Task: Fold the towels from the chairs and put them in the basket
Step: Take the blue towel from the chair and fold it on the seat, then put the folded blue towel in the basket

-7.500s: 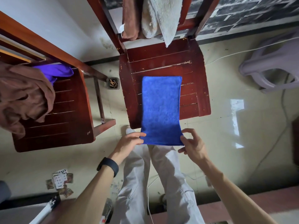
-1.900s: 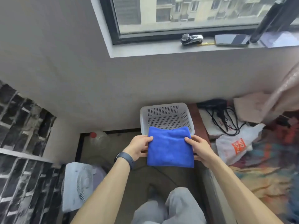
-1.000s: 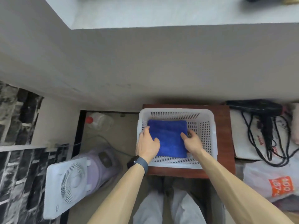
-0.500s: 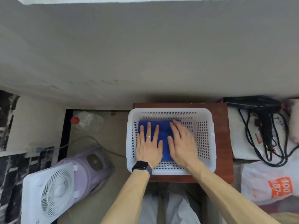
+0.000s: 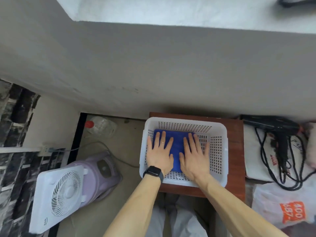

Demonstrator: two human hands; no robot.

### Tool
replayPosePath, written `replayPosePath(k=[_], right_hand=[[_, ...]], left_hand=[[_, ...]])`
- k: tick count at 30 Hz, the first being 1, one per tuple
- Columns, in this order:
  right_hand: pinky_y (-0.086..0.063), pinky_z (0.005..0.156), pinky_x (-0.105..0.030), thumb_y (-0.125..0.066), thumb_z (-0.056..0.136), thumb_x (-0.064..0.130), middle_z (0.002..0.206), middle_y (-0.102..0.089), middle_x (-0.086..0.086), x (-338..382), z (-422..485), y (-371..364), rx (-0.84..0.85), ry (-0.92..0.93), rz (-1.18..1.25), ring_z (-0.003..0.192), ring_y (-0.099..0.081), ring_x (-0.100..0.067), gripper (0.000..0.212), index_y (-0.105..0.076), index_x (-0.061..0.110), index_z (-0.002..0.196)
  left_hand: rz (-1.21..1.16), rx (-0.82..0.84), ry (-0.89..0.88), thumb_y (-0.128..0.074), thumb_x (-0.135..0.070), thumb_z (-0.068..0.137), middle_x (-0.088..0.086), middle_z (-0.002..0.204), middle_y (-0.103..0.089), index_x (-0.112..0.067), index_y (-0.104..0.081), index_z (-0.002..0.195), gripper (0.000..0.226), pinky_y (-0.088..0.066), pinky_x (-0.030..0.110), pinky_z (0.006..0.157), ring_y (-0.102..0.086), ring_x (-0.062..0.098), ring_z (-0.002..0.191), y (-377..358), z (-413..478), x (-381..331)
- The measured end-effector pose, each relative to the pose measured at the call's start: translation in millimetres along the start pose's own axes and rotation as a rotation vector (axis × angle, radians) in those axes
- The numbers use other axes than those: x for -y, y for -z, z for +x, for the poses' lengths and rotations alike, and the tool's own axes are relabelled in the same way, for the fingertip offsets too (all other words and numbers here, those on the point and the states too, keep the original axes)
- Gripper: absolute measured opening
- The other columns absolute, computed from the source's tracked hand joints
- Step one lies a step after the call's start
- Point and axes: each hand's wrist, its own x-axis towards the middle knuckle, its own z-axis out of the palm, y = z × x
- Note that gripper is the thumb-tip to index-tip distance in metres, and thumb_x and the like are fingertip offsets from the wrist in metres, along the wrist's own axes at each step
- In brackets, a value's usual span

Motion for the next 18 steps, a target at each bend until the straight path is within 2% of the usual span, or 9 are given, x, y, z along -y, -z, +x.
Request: replayPosePath(k=[3,7,9,13,18], right_hand=[[-0.01,0.12,-0.058,-0.043,0.098,0.041,0.158,-0.04,-0.008,11.5,-33.7,30.3,-0.034,0.016,0.024,0.151,-0.024,-0.027,0.054,-0.052,0.016,0.145],[-0.021,0.119,-0.055,-0.036,0.098,0.046,0.156,-0.042,-0.001,39.3,-64.0,65.0,0.026,0.063,0.1,0.151,-0.026,-0.025,0.052,-0.054,0.026,0.142],[-0.021,0.121,-0.054,-0.037,0.098,0.047,0.156,-0.043,0.001,60.2,-73.2,83.5,0.051,0.137,0.131,0.152,-0.023,-0.025,0.05,-0.054,0.029,0.141],[-0.013,0.122,-0.05,-0.034,0.099,0.048,0.155,-0.043,0.005,121.8,-89.0,123.7,0.065,0.347,0.136,0.153,-0.019,-0.023,0.05,-0.051,0.033,0.143],[-0.038,0.111,-0.051,-0.049,0.092,0.043,0.137,-0.062,0.004,220.3,-118.6,162.0,-0.025,0.738,0.181,0.143,-0.04,-0.028,0.04,-0.065,0.03,0.127]], left_hand=[[-0.06,-0.077,0.074,-0.04,-0.037,0.096,0.005,0.167,0.0,-0.032,-0.016,0.157,0.066,0.007,0.056,0.118,0.002,0.025,0.153,37.5,-29.2,15.1],[-0.177,-0.126,0.259,-0.042,-0.037,0.096,0.003,0.166,-0.012,-0.032,-0.018,0.156,0.066,-0.009,0.053,0.121,-0.008,0.024,0.152,64.9,-84.3,47.9],[-0.253,-0.141,0.353,-0.043,-0.038,0.096,0.003,0.165,-0.016,-0.032,-0.018,0.156,0.065,-0.012,0.05,0.121,-0.011,0.023,0.152,68.0,-117.0,65.0],[-0.409,-0.171,0.561,-0.043,-0.04,0.095,0.001,0.161,-0.027,-0.034,-0.024,0.154,0.062,-0.019,0.047,0.12,-0.023,0.023,0.148,58.8,-192.7,97.5],[-0.599,-0.276,0.896,-0.043,-0.043,0.09,-0.002,0.146,-0.047,-0.035,-0.035,0.146,0.057,-0.033,0.043,0.111,-0.043,0.023,0.133,31.8,-309.4,137.1]])
